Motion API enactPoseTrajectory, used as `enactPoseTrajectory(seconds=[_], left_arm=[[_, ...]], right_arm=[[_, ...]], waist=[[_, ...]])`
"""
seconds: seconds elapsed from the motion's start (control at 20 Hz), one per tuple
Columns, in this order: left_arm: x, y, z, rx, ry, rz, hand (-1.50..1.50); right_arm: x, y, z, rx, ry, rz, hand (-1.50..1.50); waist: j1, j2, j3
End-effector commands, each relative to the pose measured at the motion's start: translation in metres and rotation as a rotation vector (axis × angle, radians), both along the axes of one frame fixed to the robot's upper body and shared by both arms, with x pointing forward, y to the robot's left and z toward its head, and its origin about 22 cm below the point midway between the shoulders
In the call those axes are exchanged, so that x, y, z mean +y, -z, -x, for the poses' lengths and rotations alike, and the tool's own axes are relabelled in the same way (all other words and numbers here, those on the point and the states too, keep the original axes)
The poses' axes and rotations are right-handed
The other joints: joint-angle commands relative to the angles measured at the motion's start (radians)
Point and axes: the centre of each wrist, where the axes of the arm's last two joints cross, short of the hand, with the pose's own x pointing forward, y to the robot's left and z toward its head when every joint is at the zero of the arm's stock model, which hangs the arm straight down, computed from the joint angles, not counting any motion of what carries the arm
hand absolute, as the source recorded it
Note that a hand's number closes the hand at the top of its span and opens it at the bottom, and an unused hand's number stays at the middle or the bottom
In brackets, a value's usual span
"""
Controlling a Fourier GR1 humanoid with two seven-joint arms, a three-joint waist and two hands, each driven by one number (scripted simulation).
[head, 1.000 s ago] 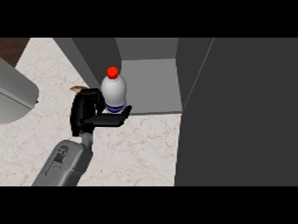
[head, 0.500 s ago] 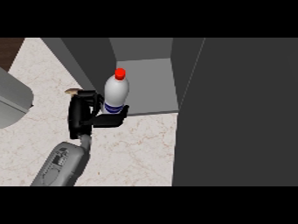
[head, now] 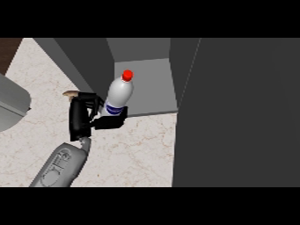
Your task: Pick up the bottled water, place it into the cabinet and close the cabinet
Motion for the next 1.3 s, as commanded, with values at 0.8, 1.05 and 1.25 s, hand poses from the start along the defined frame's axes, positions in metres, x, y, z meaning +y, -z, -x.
enactPoseTrajectory(seconds=[0.8, 1.05, 1.25], left_arm=[[-0.009, -0.040, -0.065, -0.003, -0.054, -0.149, -1.50], [-0.008, -0.047, -0.063, -0.034, 0.017, -0.081, -1.50], [-0.023, -0.058, -0.061, -0.095, 0.101, -0.010, -1.50]], right_arm=[[0.006, 0.003, -0.002, -0.005, -0.018, -0.010, -1.50], [0.003, 0.002, 0.001, -0.013, 0.009, -0.022, -1.50], [0.006, -0.003, -0.002, -0.026, 0.010, -0.015, -1.50]], waist=[[-0.045, 0.037, -0.007], [-0.033, 0.032, -0.010], [-0.016, 0.029, -0.011]])
